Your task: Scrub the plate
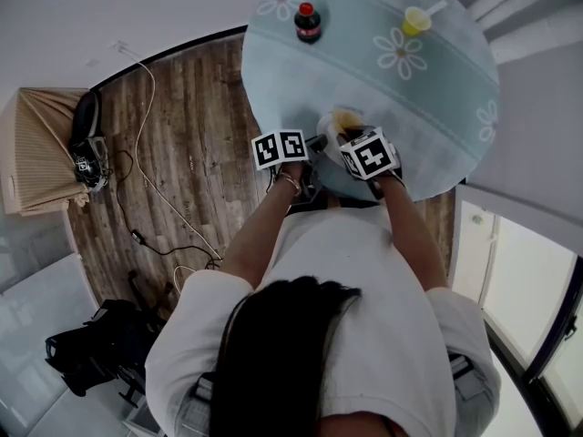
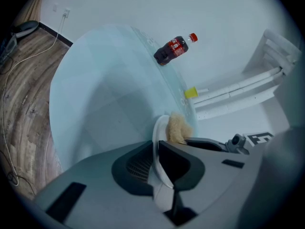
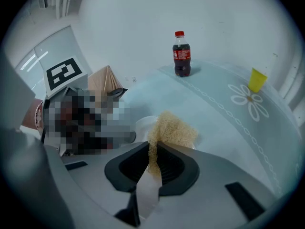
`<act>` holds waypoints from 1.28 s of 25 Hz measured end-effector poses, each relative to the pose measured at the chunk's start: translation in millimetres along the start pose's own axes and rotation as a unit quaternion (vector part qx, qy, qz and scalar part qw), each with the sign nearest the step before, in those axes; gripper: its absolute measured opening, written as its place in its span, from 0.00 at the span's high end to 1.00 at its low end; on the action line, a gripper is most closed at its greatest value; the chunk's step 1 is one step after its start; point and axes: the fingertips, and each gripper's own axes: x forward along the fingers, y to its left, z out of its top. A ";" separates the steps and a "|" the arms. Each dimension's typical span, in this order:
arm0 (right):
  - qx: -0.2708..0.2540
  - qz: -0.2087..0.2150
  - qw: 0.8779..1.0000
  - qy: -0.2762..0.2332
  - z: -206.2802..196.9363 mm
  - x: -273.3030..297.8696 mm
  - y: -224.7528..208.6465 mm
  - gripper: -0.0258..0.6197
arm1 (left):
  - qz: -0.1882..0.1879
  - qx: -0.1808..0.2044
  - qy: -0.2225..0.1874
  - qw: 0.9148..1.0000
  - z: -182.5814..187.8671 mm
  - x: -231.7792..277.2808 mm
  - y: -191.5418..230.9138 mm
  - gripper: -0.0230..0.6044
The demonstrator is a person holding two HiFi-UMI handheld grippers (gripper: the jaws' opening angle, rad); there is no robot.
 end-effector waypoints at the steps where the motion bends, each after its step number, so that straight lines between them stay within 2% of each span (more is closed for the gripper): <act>1: -0.003 0.003 1.000 0.002 0.7 0.8 2.0 0.87 | -0.002 -0.001 0.000 1.000 -0.2 -0.2 0.2 0.89; 8: -0.020 0.013 1.000 0.005 4.0 3.4 8.3 0.87 | -0.002 -0.001 -0.004 1.000 0.2 -0.3 -0.3 0.89; 14: -0.044 0.061 0.997 0.035 -2.0 6.0 29.2 0.87 | -0.002 -0.004 -0.010 1.000 0.3 -0.5 -0.3 0.89; 20: -0.041 0.069 0.996 0.042 -3.8 5.3 31.4 0.87 | -0.002 -0.006 -0.009 1.000 0.1 -0.8 0.0 0.90; 25: -0.029 0.083 0.995 0.042 -8.0 3.5 34.4 0.87 | -0.009 -0.024 -0.020 0.999 0.4 -0.8 0.2 0.90; 32: -0.029 0.092 0.994 0.051 -14.7 -0.7 37.2 0.87 | -0.003 -0.020 -0.023 1.000 0.3 -1.5 0.4 0.90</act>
